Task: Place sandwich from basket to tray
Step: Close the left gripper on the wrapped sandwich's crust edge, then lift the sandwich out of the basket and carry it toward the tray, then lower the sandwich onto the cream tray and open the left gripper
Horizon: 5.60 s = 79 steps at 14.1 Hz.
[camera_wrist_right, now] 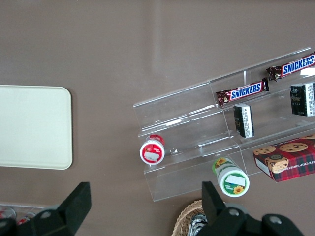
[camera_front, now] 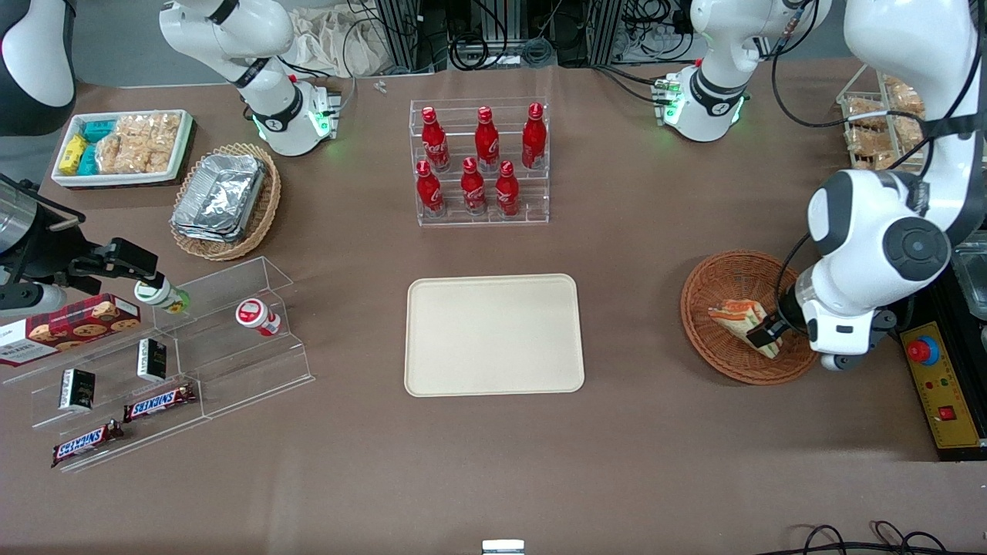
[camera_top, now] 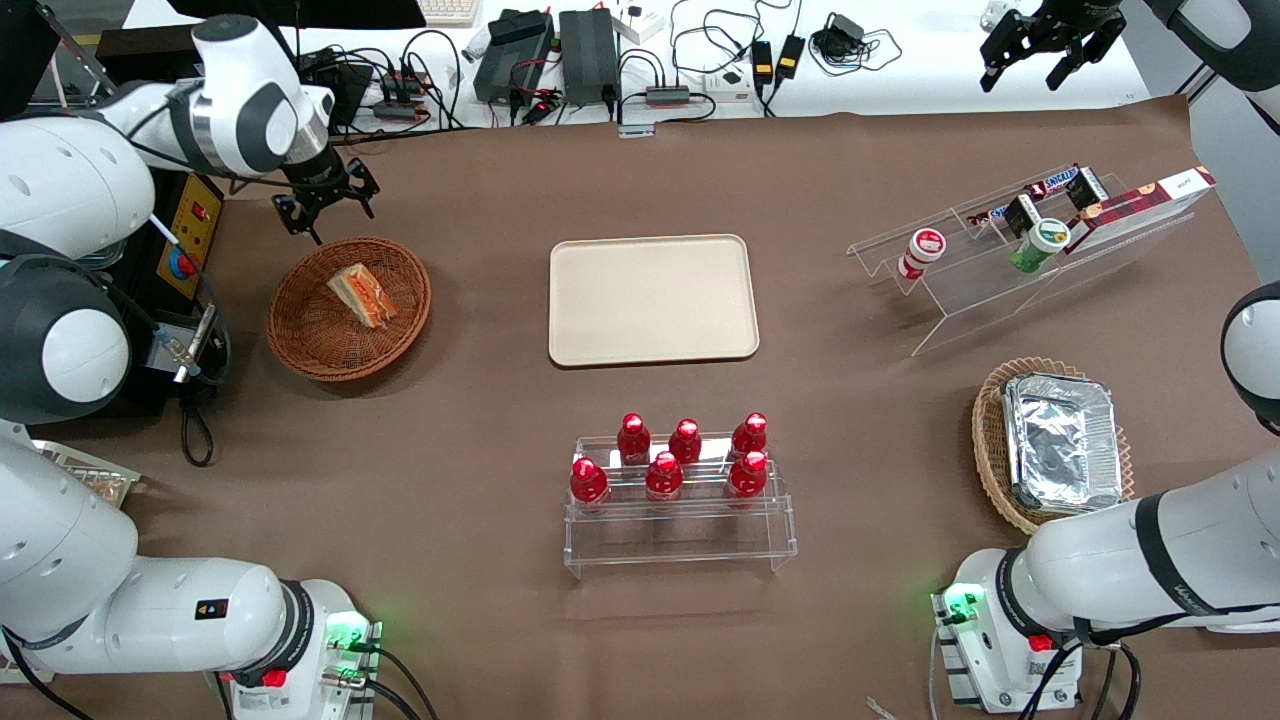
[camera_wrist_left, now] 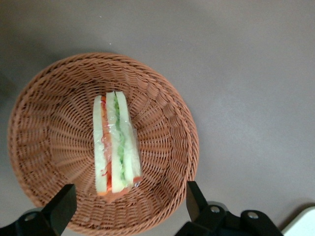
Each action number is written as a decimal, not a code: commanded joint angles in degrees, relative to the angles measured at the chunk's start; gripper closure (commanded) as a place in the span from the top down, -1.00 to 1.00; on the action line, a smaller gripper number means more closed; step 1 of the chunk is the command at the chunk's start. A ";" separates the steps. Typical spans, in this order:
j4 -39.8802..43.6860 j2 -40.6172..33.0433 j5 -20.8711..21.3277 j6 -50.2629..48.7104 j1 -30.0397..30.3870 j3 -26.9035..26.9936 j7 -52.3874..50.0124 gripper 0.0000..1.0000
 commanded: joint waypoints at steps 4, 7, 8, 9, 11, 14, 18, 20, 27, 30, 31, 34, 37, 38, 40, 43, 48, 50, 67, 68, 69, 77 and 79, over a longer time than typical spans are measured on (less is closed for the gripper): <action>-8.21 -0.74 0.83 8.98 0.02 -0.03 -1.43 0.98; -9.44 0.05 0.75 9.78 0.20 -0.03 -1.43 0.98; -9.79 0.23 0.74 10.21 0.20 -0.03 -1.43 0.98; -10.67 0.32 0.74 11.52 0.28 0.06 -1.43 0.98; -13.56 0.41 0.74 15.82 0.37 0.06 -1.43 0.98; -14.89 1.46 0.74 18.83 0.46 0.06 -1.43 0.97; -14.54 1.55 0.74 18.83 0.46 0.06 -0.90 -0.40; -14.37 1.55 0.74 18.83 0.55 0.06 -0.38 -0.61; -9.73 -1.43 0.83 11.57 0.55 0.15 -0.20 -0.90; -0.26 -3.11 0.74 -4.05 0.55 0.15 4.01 -0.89; 4.05 -3.02 0.74 -9.33 0.55 0.15 4.98 -0.89; 16.61 -2.58 0.04 -23.40 0.46 0.06 10.77 -0.89; 27.44 -1.18 0.04 -33.96 -1.46 -2.03 13.95 -1.00; 28.34 -1.00 -0.05 -34.77 -1.91 -3.61 13.78 -1.00; 28.52 -0.30 -0.04 -34.69 -3.31 -7.31 13.86 -1.00; 28.87 3.82 -0.05 -33.21 -4.28 -12.75 14.30 -1.00; 29.14 13.66 1.00 -20.65 -8.49 -17.60 14.13 -1.00; 29.14 17.18 3.98 -17.39 -10.52 -17.78 14.83 -1.00; 26.86 27.13 7.87 -2.17 -15.71 -17.69 14.93 -1.00; 26.77 27.21 7.86 -2.17 -15.80 -17.69 14.05 -0.99; 26.68 27.30 7.95 -2.17 -15.80 -17.69 13.60 -0.96; 26.77 27.83 8.04 -2.08 -16.77 -17.60 11.22 1.00; 26.77 27.13 8.21 -2.52 -16.50 -17.43 11.49 1.00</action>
